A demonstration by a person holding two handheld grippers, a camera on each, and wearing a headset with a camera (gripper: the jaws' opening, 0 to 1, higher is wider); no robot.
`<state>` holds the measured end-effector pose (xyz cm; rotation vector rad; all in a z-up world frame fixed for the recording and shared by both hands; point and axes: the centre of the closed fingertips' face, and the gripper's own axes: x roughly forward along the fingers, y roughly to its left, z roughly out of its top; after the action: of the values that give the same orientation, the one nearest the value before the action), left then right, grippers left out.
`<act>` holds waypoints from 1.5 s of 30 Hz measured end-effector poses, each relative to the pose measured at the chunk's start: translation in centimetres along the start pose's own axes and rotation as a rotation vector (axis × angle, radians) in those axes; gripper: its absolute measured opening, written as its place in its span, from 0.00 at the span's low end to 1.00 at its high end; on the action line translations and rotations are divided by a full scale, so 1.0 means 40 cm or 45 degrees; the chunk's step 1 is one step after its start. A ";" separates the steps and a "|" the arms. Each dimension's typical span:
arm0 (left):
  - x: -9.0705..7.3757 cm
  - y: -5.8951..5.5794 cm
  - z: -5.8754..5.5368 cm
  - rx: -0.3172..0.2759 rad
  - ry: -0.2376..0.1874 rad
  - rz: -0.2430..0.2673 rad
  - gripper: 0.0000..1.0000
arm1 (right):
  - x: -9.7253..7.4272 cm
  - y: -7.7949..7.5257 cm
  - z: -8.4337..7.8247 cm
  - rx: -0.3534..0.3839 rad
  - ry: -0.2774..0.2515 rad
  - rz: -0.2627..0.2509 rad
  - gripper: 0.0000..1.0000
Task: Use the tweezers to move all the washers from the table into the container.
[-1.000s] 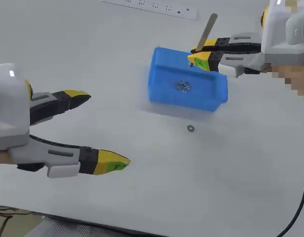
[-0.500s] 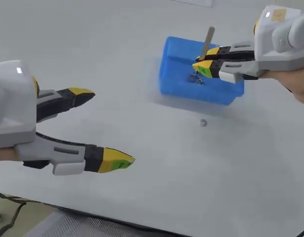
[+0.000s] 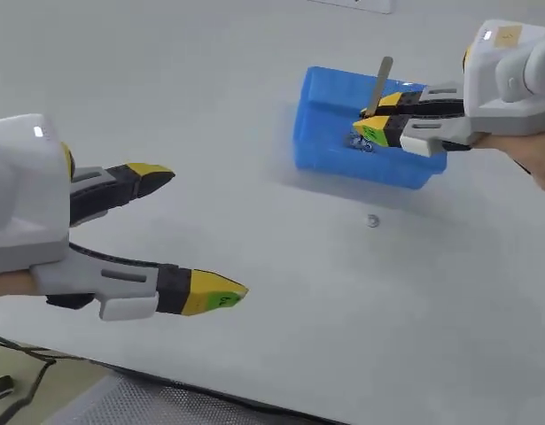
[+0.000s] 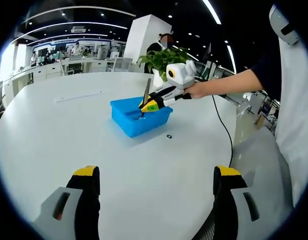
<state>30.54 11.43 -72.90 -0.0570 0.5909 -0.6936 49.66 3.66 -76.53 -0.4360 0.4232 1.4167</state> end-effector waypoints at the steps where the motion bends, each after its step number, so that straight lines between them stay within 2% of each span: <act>1: -0.001 0.001 0.003 0.000 -0.004 0.004 0.99 | 0.000 0.003 0.001 0.001 -0.002 0.009 0.09; 5: 0.003 0.008 0.014 0.010 -0.009 0.012 0.99 | 0.000 0.015 0.009 -0.021 -0.005 0.015 0.08; 7: 0.009 0.020 0.023 0.044 -0.011 0.038 0.99 | -0.001 0.012 0.011 -0.035 -0.003 0.009 0.08; 9: 0.015 0.026 0.033 0.045 -0.024 0.043 0.99 | -0.006 0.016 0.020 -0.034 -0.008 0.009 0.08; 13: 0.044 0.052 0.079 0.097 -0.055 0.058 0.96 | -0.018 0.011 0.033 -0.039 -0.013 -0.001 0.07; 15: 0.062 0.077 0.144 0.174 -0.118 0.088 0.89 | -0.024 0.013 0.040 -0.039 -0.017 -0.003 0.07; 16: 0.073 0.083 0.183 0.241 -0.149 0.090 0.85 | -0.028 0.015 0.044 -0.045 -0.018 -0.004 0.07; 18: 0.097 0.086 0.242 0.255 -0.201 0.069 0.84 | -0.027 0.015 0.047 -0.047 -0.025 -0.001 0.07; 21: 0.137 0.093 0.308 0.279 -0.246 0.032 0.80 | -0.028 0.020 0.051 -0.055 -0.023 -0.001 0.07; 25: 0.196 0.098 0.366 0.318 -0.265 -0.007 0.72 | -0.028 0.029 0.059 -0.059 -0.029 -0.002 0.07; 28: 0.232 0.095 0.391 0.304 -0.258 -0.037 0.60 | -0.029 0.036 0.064 -0.058 -0.031 -0.001 0.07; 30: 0.258 0.086 0.406 0.340 -0.248 -0.079 0.52 | -0.031 0.039 0.065 -0.061 -0.029 0.000 0.07; 32: 0.280 0.068 0.416 0.344 -0.233 -0.159 0.43 | -0.035 0.039 0.061 -0.067 -0.013 0.000 0.08; 33: 0.288 0.051 0.422 0.363 -0.230 -0.225 0.29 | -0.038 0.039 0.059 -0.071 -0.007 0.000 0.08; 34: 0.294 0.049 0.424 0.403 -0.220 -0.230 0.19 | -0.042 0.039 0.058 -0.069 -0.009 0.001 0.08; 35: 0.299 0.051 0.428 0.461 -0.214 -0.228 0.17 | -0.044 0.040 0.058 -0.065 -0.011 0.003 0.08; 37: 0.312 0.041 0.431 0.418 -0.193 -0.260 0.21 | -0.049 0.040 0.054 -0.069 -0.004 0.004 0.08; 39: 0.321 0.034 0.435 0.442 -0.191 -0.280 0.22 | -0.053 0.043 0.052 -0.062 -0.004 0.013 0.08; 40: 0.326 0.026 0.431 0.437 -0.173 -0.312 0.23 | -0.054 0.044 0.051 -0.067 -0.001 0.015 0.08; 45: 0.343 0.018 0.413 0.484 -0.117 -0.344 0.19 | -0.055 0.052 0.052 -0.076 -0.001 0.031 0.08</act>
<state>48.13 1.18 -66.02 0.1872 0.3584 -1.0506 47.39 3.14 -73.67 -0.4800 0.3872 1.4561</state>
